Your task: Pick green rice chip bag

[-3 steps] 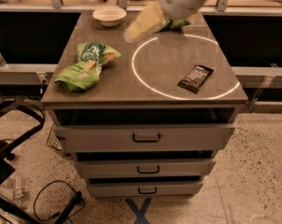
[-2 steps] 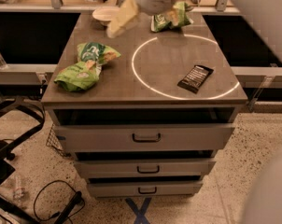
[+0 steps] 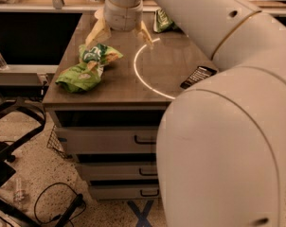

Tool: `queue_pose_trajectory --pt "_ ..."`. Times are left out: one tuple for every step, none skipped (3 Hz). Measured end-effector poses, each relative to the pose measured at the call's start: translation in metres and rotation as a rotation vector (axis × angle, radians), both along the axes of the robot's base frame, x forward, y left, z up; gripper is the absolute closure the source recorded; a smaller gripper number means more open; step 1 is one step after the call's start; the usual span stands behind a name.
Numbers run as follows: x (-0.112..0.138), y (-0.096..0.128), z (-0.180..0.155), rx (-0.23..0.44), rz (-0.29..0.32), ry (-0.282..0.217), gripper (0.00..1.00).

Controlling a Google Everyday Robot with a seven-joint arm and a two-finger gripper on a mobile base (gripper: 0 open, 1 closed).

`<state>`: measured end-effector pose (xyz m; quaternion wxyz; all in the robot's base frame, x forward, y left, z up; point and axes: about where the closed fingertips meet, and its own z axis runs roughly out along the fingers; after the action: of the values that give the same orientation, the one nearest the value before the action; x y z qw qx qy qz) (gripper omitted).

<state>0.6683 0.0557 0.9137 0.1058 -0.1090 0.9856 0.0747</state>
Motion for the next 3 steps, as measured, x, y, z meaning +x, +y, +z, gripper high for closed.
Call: queue_pose_trajectory --pt "0.003 0.032 -0.018 0.053 -0.007 0.05 0.0" --pt "0.004 0.034 -0.02 0.058 -0.008 0.052 0.0" --pt "0.005 0.047 -0.031 0.075 0.006 0.04 0.0"
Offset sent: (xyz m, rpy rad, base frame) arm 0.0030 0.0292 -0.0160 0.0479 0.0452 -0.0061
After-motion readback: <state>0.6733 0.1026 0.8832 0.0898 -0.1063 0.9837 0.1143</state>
